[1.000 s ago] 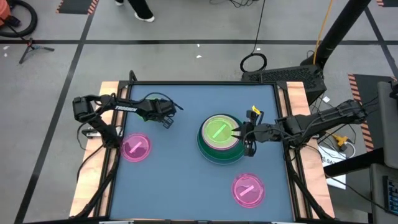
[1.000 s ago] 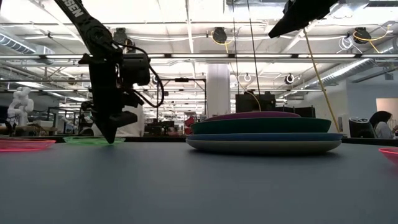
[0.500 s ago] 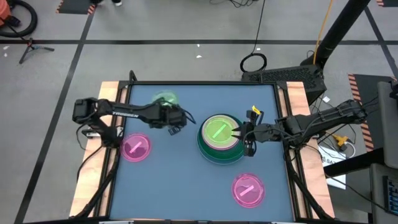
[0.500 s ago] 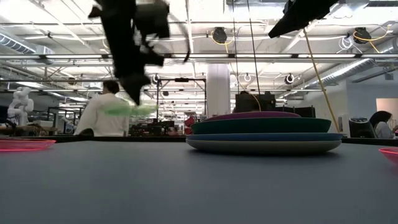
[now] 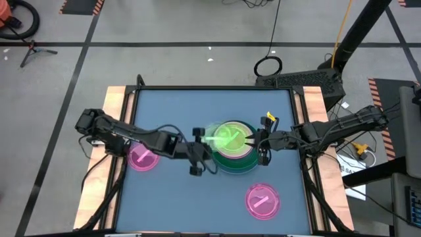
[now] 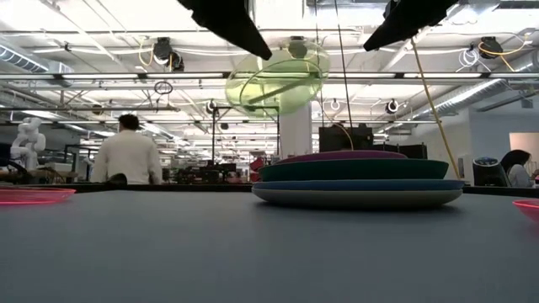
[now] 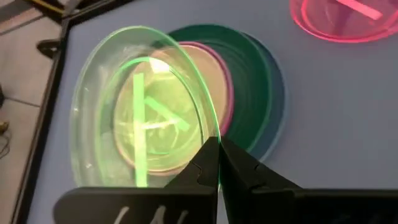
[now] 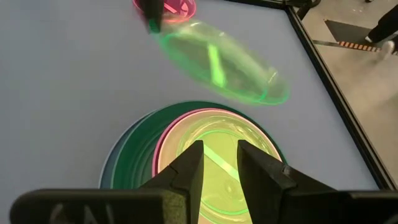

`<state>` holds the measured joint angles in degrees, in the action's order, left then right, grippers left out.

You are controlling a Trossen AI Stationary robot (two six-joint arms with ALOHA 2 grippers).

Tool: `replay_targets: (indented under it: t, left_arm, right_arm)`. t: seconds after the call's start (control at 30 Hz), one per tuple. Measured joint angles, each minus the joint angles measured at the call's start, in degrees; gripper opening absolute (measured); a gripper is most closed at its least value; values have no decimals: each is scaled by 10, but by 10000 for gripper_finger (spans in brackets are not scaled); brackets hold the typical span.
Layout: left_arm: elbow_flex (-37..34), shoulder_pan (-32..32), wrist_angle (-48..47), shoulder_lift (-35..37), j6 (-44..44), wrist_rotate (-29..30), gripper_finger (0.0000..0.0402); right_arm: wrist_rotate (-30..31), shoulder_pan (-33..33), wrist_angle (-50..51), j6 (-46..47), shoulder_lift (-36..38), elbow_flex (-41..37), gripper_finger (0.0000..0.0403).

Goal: Stack plastic plates
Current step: Stack the light green plate on top of the light green plate

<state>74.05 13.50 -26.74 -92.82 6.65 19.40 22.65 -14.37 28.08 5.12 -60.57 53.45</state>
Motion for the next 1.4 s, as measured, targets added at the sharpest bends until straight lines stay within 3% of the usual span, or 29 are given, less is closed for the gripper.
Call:
replay_targets:
  t: [0.7, 1.03, 1.4]
  left_arm:
    - [5, -37, 143, -107, 32, -9, 19]
    - [3, -52, 135, -112, 22, -14, 103]
    - [3, -49, 22, -103, 26, -12, 108]
  right_arm:
    - [-2, 0, 0, 1, 0, 0, 91]
    - [-2, 0, 0, 2, 0, 0, 91]
    - [-2, 0, 4, 7, 0, 0, 91]
